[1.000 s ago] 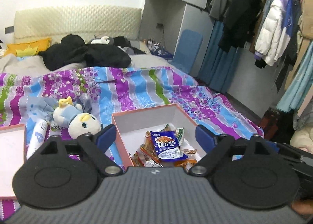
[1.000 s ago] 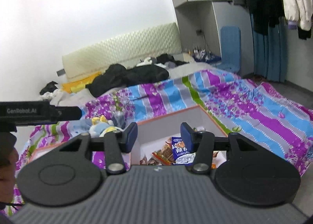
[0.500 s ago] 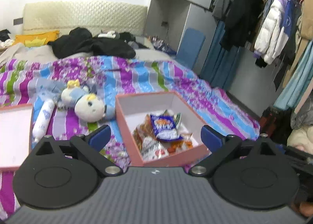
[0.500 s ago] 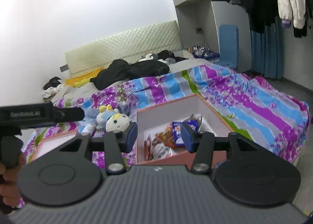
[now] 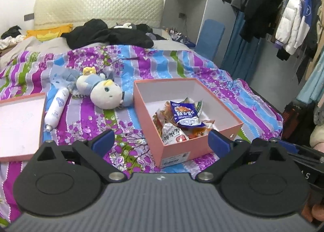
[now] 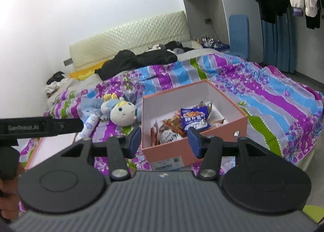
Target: Organize snacks
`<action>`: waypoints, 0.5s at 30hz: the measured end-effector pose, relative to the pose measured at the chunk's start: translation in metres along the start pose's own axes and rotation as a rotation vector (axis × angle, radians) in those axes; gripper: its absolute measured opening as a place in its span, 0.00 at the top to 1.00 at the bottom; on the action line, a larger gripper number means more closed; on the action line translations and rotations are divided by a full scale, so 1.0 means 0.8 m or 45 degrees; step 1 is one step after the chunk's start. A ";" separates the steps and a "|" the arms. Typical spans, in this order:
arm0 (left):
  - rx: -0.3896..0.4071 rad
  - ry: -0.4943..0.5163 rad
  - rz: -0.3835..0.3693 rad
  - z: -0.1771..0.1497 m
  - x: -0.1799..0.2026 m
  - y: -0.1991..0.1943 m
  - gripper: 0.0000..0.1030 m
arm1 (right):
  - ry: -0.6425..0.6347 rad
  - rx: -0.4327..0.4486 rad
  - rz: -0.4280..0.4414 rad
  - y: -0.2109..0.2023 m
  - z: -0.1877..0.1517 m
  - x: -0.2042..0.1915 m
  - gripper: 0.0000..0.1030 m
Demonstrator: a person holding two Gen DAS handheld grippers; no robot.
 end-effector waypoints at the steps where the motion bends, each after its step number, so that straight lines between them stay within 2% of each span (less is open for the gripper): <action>1: 0.001 -0.006 0.000 -0.002 -0.001 0.003 0.03 | -0.004 -0.002 -0.003 0.003 -0.002 0.000 0.49; 15: -0.015 0.015 0.008 -0.008 0.003 0.026 0.03 | -0.033 -0.020 -0.007 0.019 -0.003 -0.003 0.49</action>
Point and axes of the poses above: each gripper's, at about its wrist camera, not at the fingertips, and y roughly the way its jaws point, x to its right, z to its top, the point moved 4 cm from there along y, roughly the way its jaws point, and after that the axes turned 3 degrees about -x, right-handed, at the moved point
